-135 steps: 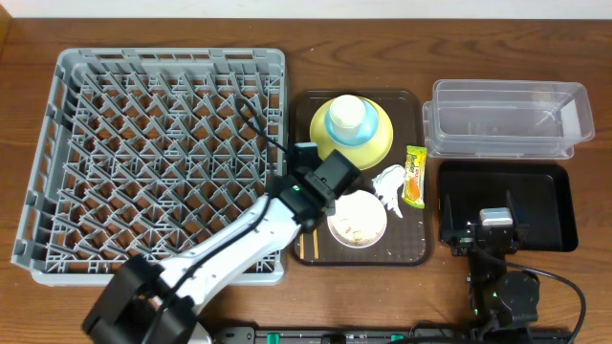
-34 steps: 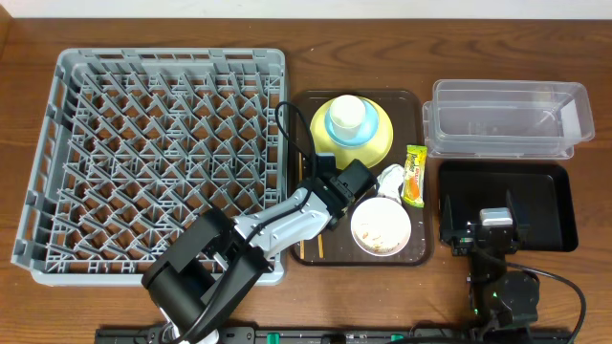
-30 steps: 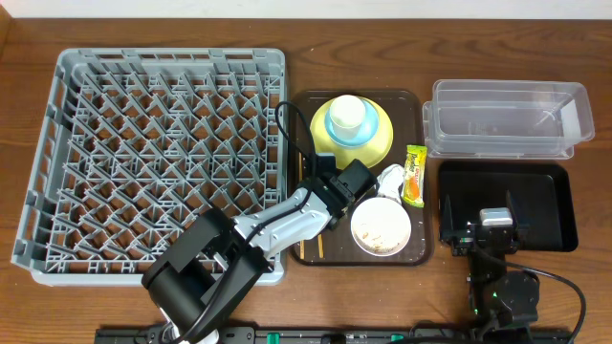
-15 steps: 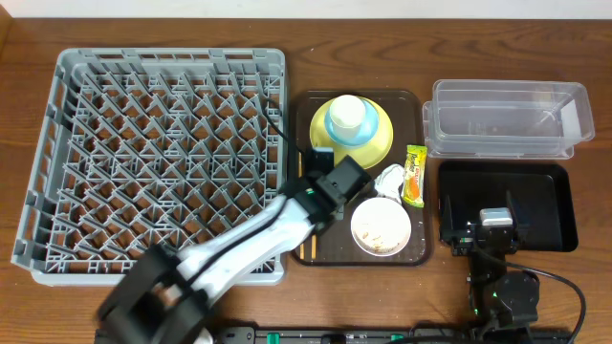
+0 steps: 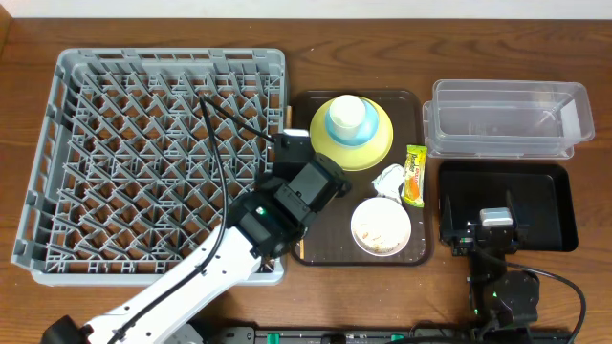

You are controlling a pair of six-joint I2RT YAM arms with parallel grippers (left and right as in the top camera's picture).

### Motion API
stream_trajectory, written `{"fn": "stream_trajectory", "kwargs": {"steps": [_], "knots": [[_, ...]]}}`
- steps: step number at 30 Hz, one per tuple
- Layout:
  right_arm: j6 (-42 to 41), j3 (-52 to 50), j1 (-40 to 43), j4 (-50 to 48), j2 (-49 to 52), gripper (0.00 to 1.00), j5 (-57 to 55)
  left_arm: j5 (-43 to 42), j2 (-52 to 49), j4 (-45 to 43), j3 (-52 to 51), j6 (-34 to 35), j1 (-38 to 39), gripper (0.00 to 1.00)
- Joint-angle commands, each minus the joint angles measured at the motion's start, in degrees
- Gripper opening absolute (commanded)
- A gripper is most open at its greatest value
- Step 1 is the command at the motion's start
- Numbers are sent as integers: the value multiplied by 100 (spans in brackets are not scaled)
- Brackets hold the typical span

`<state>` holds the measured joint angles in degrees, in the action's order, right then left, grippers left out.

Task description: Sort waste into correct bins and load items into the dishwasher rack

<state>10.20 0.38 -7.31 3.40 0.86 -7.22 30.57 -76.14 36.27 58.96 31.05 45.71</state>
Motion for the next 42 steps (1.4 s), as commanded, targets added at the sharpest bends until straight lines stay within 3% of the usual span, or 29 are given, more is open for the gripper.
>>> {"fn": "stream_trajectory", "kwargs": {"steps": [1, 16, 22, 26, 35, 42], "knots": [[59, -7, 26, 22, 0, 99, 20, 505, -160, 59, 13, -149, -258, 6], [59, -7, 26, 22, 0, 99, 20, -490, -979, -229, 13, -496, -1108, 6], [59, -7, 26, 22, 0, 99, 20, -487, -986, -254, 13, -514, -1110, 34], [59, -7, 26, 22, 0, 99, 20, -487, -986, -254, 13, -544, -1110, 43], [59, -7, 26, 24, 0, 98, 20, -691, -474, -70, 13, -555, -1045, 43], [59, -7, 26, 24, 0, 99, 20, -1770, 750, 22, 13, -540, -1012, 43]]}}
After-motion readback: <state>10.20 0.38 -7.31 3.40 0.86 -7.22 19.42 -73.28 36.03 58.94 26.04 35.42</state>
